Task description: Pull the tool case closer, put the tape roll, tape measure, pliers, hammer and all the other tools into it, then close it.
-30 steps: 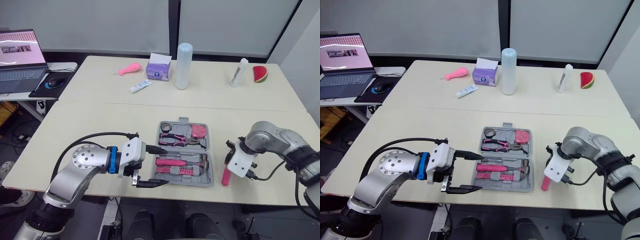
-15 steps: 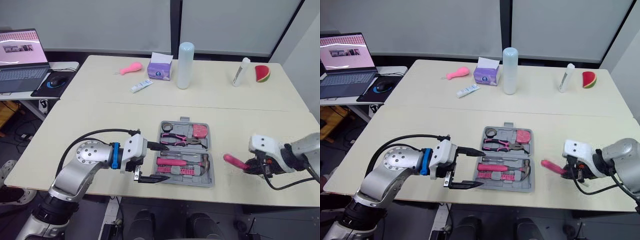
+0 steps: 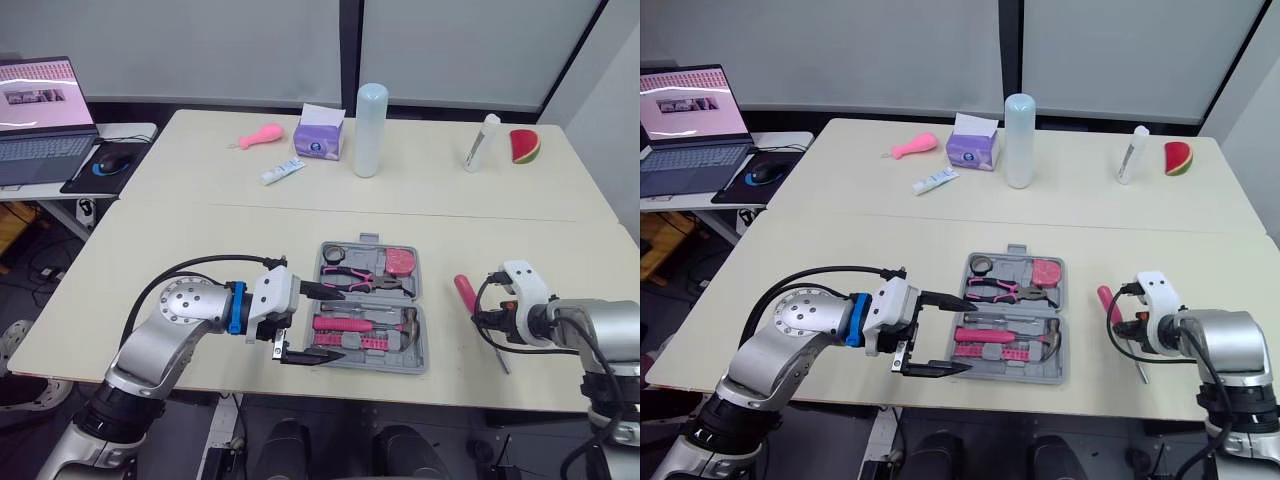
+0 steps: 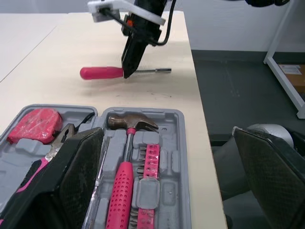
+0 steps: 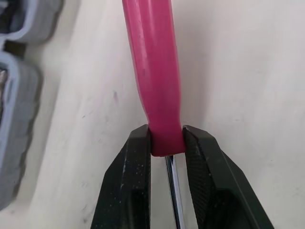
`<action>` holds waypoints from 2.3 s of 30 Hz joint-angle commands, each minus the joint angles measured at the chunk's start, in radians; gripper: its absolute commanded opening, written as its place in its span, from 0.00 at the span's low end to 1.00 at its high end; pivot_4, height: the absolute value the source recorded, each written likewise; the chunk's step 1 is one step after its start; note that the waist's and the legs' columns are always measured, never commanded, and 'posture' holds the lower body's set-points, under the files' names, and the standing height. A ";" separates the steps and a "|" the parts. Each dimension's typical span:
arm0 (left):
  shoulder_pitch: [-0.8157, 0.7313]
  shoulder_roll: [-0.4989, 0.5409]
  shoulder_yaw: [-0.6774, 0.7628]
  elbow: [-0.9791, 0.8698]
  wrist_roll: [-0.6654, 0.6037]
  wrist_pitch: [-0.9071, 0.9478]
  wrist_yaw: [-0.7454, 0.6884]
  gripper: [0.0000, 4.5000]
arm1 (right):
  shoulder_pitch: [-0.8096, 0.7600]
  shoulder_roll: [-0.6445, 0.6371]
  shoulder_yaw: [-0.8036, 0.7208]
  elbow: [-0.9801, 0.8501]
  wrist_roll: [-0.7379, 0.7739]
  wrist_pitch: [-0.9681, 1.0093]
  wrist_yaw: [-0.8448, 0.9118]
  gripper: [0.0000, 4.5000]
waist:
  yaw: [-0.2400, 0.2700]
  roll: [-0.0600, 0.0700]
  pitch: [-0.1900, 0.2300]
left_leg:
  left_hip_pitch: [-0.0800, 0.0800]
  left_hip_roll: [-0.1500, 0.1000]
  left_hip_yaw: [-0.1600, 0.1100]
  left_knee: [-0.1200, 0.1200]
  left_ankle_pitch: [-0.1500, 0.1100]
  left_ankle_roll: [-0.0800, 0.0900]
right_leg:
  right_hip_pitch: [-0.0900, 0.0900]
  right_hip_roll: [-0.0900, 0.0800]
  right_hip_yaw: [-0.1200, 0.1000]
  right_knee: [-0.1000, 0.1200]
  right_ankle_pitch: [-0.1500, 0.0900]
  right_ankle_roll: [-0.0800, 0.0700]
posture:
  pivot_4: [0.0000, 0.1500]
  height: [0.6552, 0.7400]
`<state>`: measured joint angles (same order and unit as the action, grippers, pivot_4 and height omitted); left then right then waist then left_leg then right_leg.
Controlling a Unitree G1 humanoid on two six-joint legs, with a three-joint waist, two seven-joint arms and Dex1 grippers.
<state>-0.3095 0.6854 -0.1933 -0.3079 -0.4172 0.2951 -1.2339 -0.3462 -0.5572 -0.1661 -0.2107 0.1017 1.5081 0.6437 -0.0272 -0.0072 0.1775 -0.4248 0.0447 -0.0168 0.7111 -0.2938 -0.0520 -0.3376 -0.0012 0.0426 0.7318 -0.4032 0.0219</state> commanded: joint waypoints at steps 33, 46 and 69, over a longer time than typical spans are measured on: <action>-0.040 -0.028 -0.009 -0.013 -0.018 0.004 -0.003 1.00 | 0.377 0.020 0.014 0.072 0.039 -1.056 -0.067 0.78 | -0.001 0.000 0.000 | 0.000 0.000 0.000 0.000 0.000 0.000 | 0.000 0.002 0.000 0.001 0.000 0.000 | 1.00 0.44; -0.038 -0.025 -0.010 -0.013 -0.017 0.005 -0.001 1.00 | 0.350 0.034 0.027 0.165 0.034 -1.113 -0.100 0.31 | -0.002 0.000 0.000 | 0.000 0.000 0.000 0.000 0.000 -0.001 | 0.000 0.002 0.000 0.001 0.000 0.000 | 1.00 0.44; 0.104 0.257 0.146 0.085 0.029 -0.095 -0.135 1.00 | 0.214 -0.429 0.279 -0.462 0.153 -0.752 0.307 0.16 | -0.003 0.002 0.001 | 0.000 0.001 -0.001 0.000 -0.001 0.001 | 0.000 0.002 0.000 0.001 0.000 0.000 | 1.00 0.44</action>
<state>-0.2062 0.9301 -0.0734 -0.2160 -0.3943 0.2312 -1.3578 -0.1128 -0.9703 0.0823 -0.6133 0.2274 0.7106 0.9105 -0.0298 -0.0057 0.1782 -0.4244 0.0461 -0.0188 0.7112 -0.2945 -0.0508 -0.3376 0.0004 0.0417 0.7321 -0.4033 0.0219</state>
